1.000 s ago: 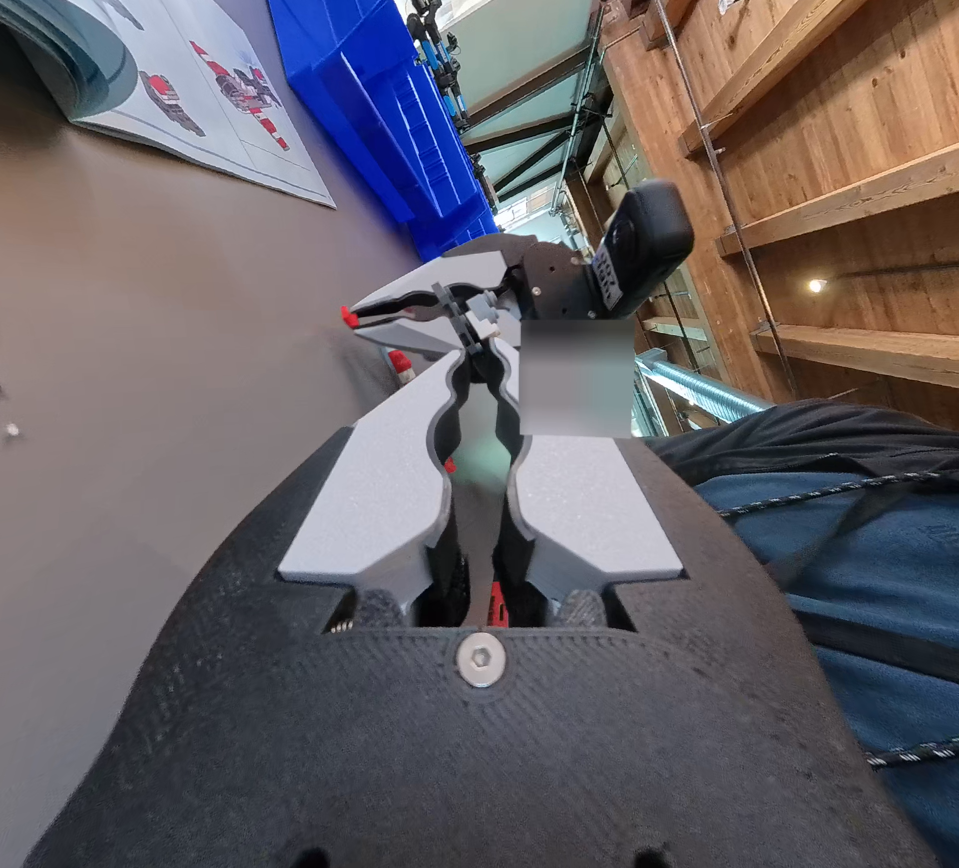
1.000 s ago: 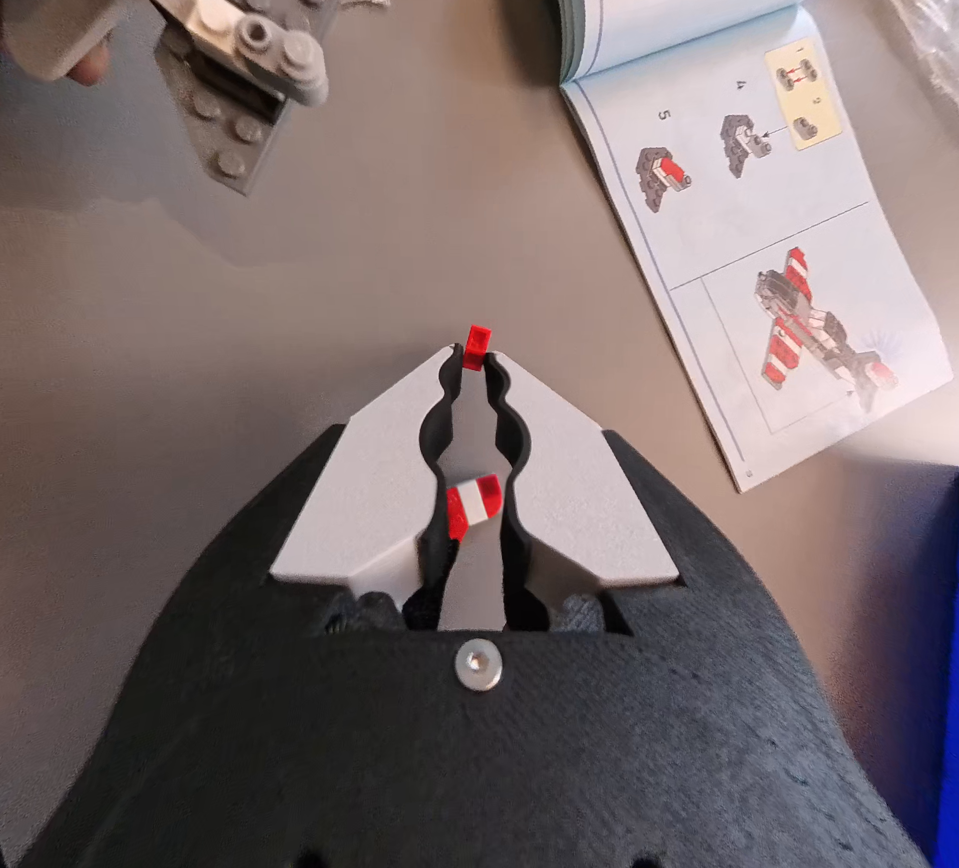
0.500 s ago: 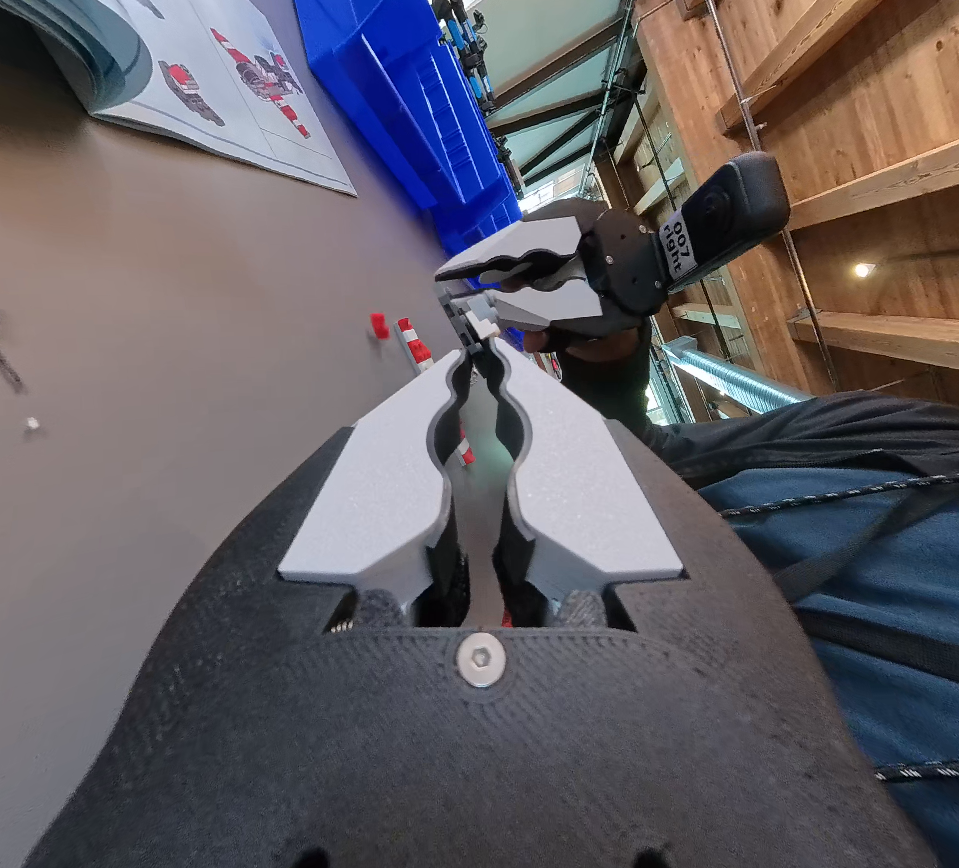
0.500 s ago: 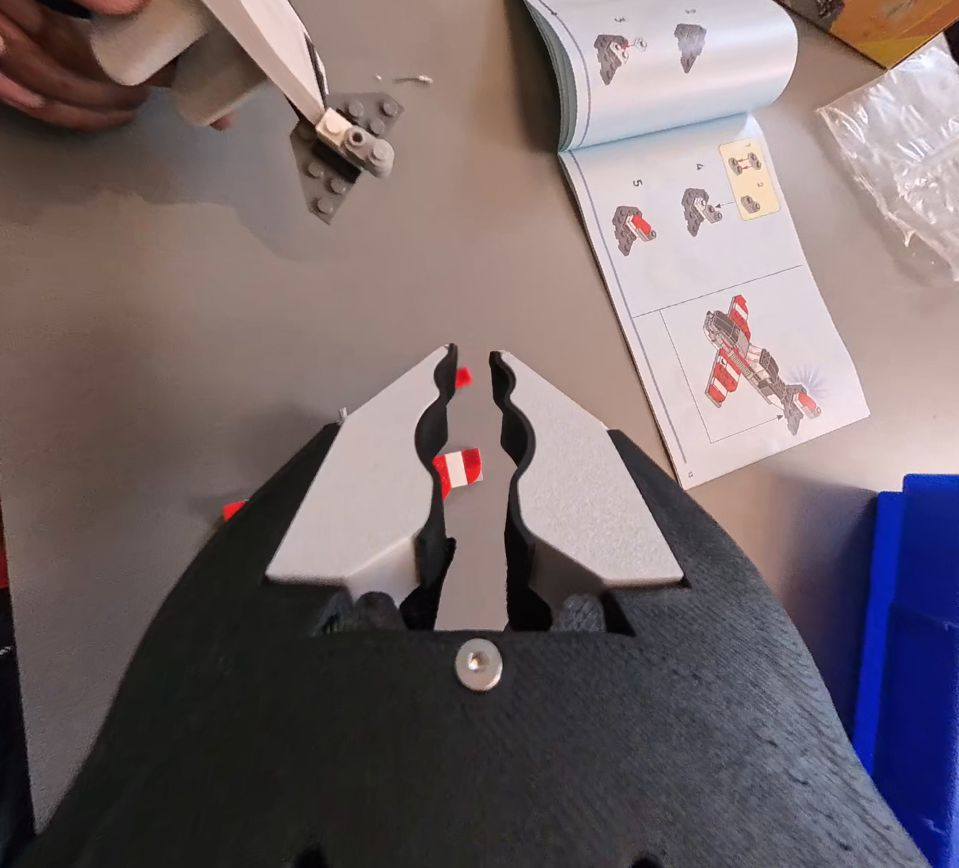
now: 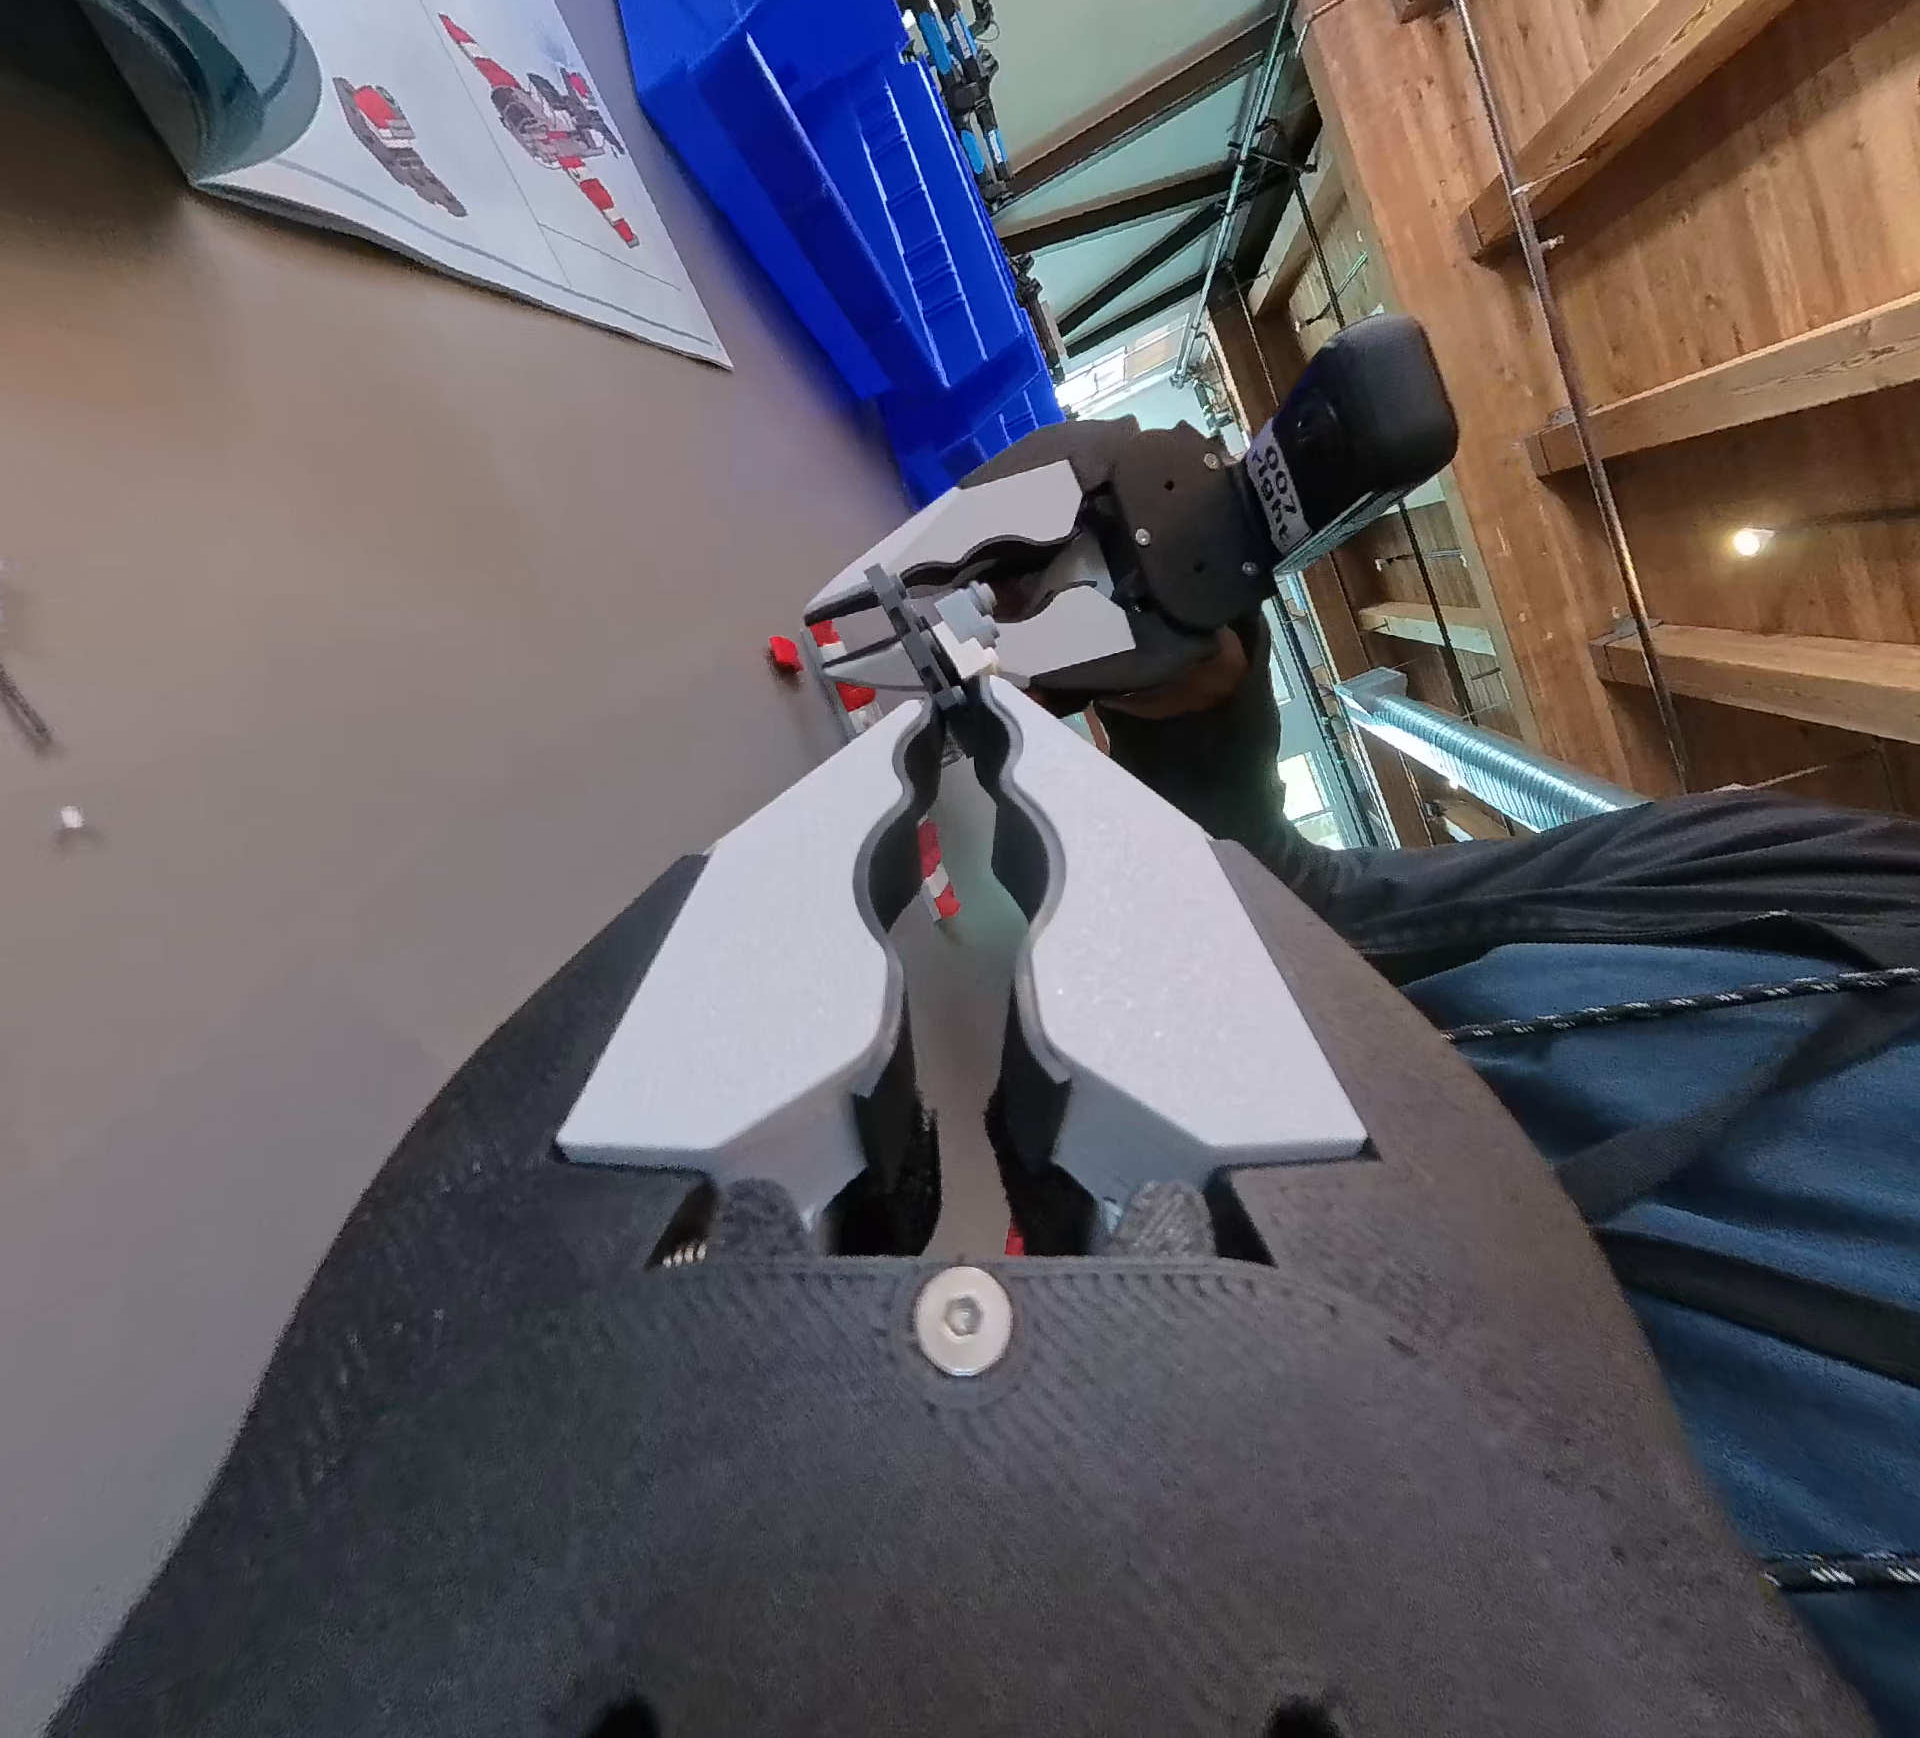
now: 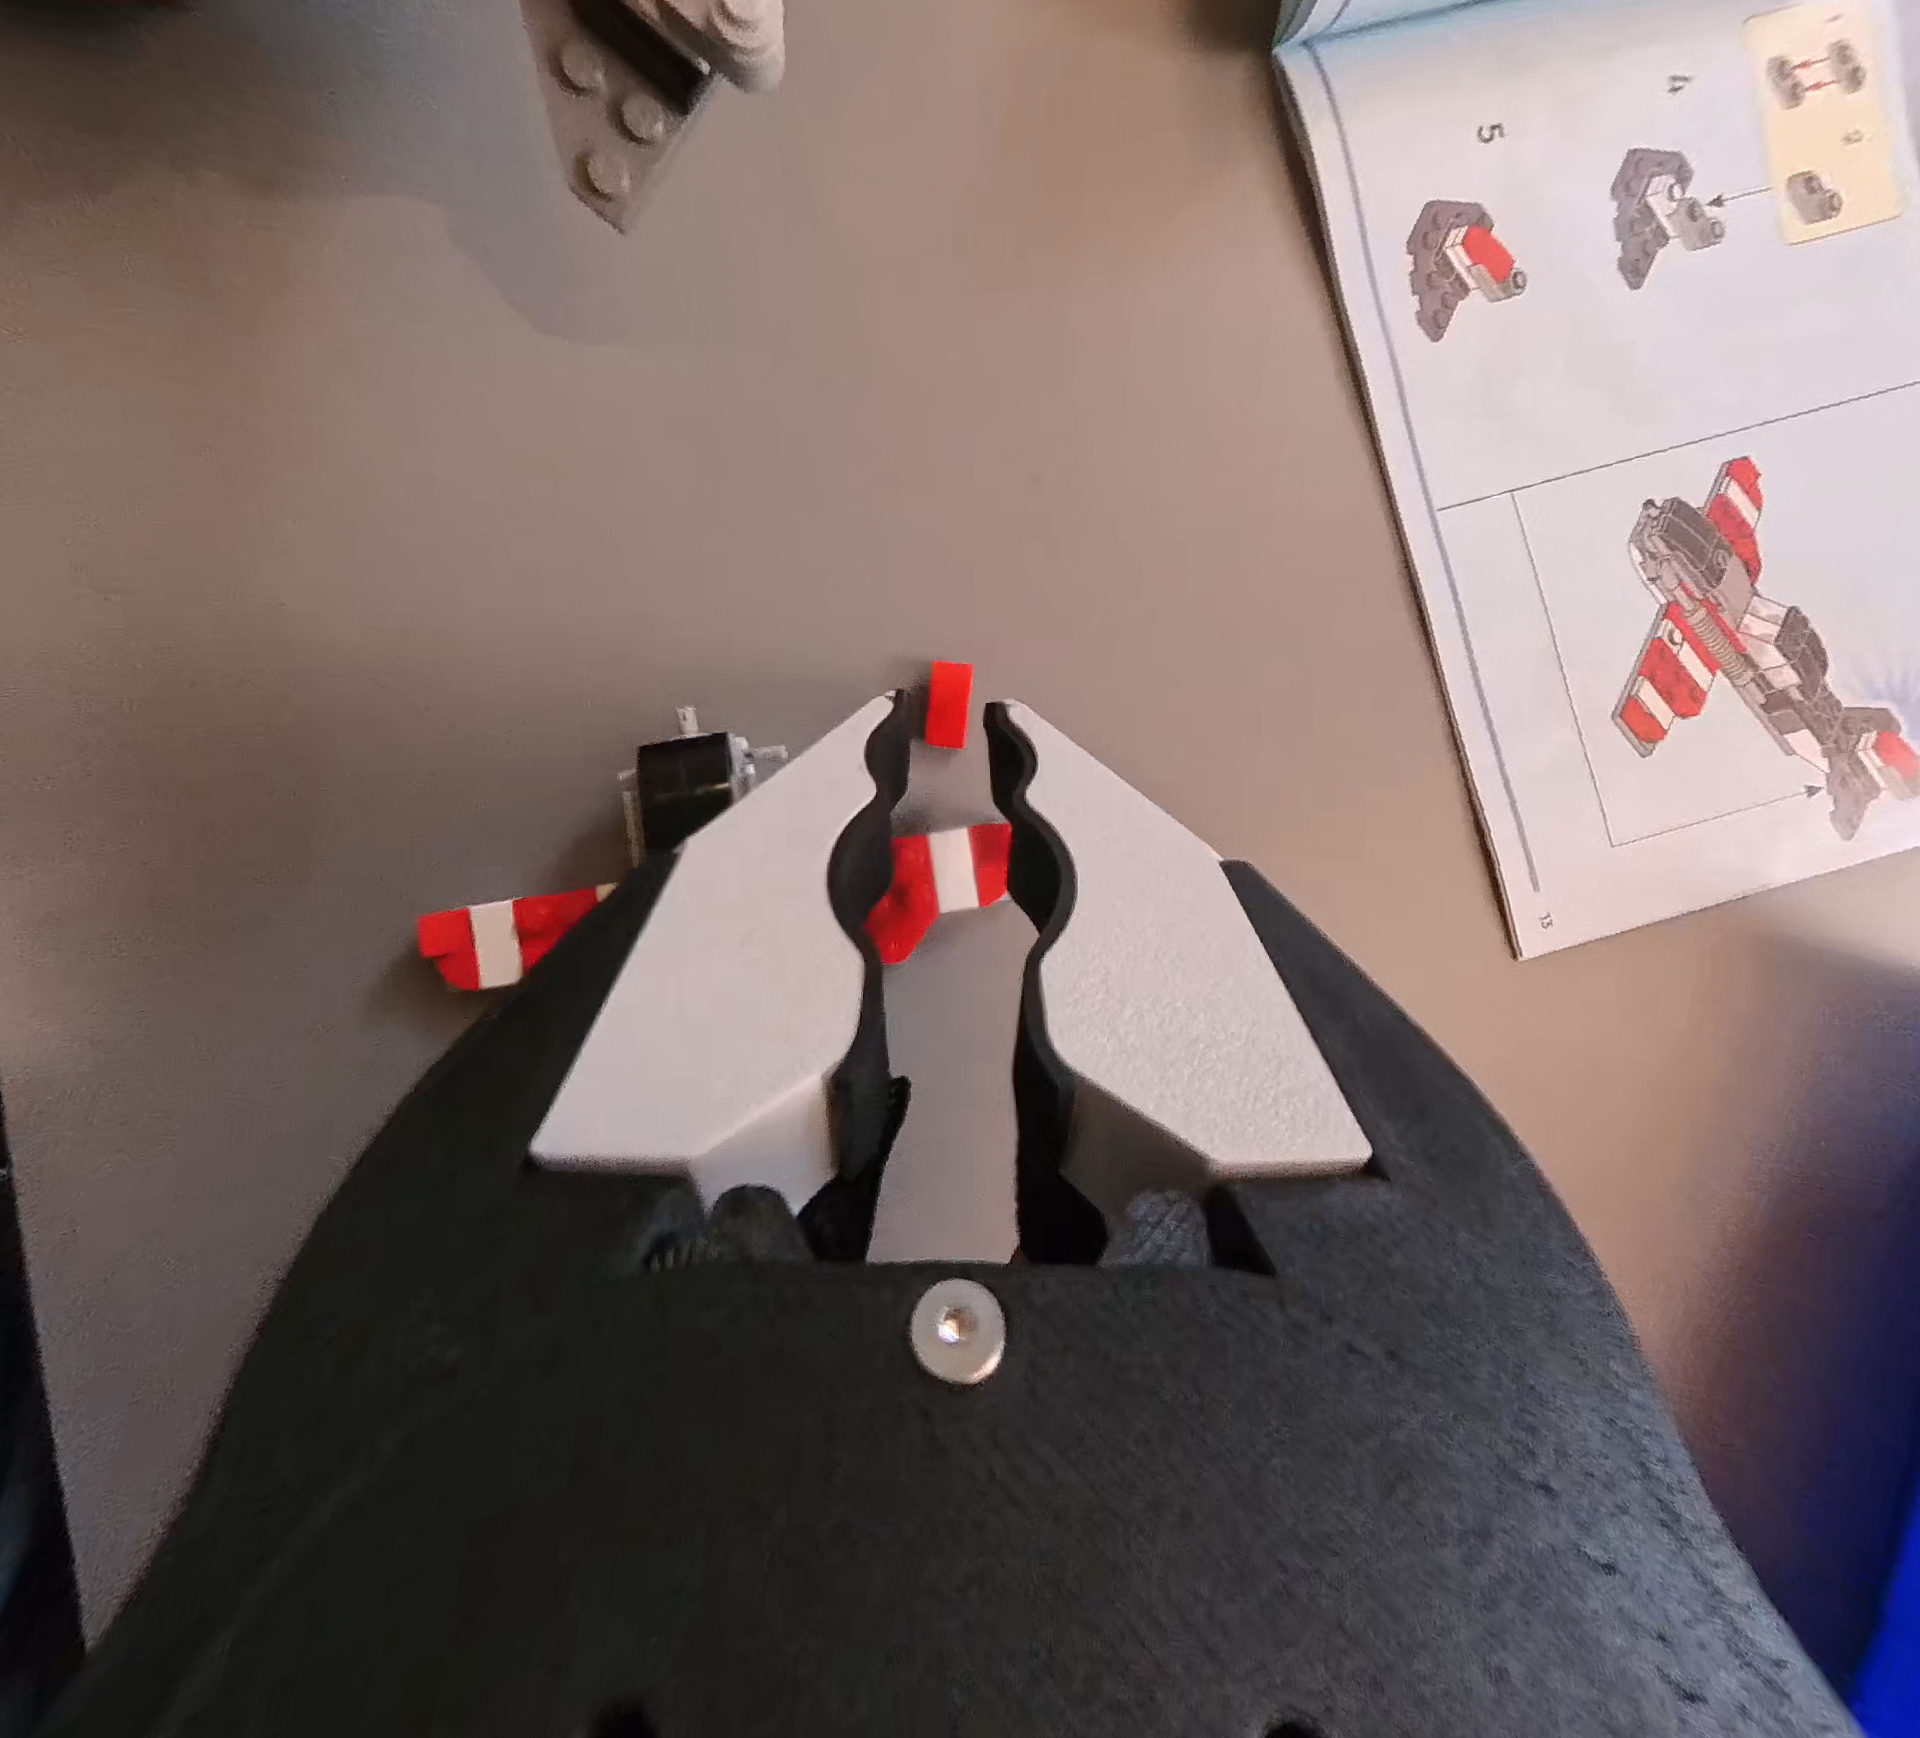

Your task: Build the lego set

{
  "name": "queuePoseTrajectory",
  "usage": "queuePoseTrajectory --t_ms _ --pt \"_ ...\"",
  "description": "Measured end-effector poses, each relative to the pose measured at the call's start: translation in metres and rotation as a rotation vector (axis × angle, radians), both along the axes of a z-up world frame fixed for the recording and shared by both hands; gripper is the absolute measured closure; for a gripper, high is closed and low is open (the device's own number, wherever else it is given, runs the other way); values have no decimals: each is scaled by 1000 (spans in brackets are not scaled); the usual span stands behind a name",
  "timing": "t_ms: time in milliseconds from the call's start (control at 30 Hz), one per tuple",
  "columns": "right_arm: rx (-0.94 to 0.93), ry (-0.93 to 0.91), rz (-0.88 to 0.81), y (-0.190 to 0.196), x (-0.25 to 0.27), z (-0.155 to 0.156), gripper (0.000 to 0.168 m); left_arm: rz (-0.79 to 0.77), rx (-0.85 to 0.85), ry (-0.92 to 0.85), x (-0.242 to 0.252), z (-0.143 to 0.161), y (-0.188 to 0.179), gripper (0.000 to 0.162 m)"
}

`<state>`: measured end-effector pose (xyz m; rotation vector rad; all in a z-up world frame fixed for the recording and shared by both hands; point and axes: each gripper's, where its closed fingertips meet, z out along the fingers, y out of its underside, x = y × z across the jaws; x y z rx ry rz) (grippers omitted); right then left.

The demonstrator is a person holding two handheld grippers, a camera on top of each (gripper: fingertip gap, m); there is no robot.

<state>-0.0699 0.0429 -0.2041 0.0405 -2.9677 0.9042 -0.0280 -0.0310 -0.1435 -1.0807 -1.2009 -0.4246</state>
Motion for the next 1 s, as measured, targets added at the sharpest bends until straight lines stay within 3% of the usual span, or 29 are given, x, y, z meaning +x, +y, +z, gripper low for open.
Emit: queuePoseTrajectory --t_ms 333,500,700,1000 --pt "20 15 87 -5 1 -8 160 -8 3 -18 1 -2 2 157" --pt "-114 90 193 -21 8 26 160 -11 7 -26 1 -3 3 157" --pt "-237 203 444 -48 33 79 160 -27 10 -31 1 -3 9 158" --pt "-125 296 630 -59 45 69 160 -39 -11 -33 3 -5 14 158"
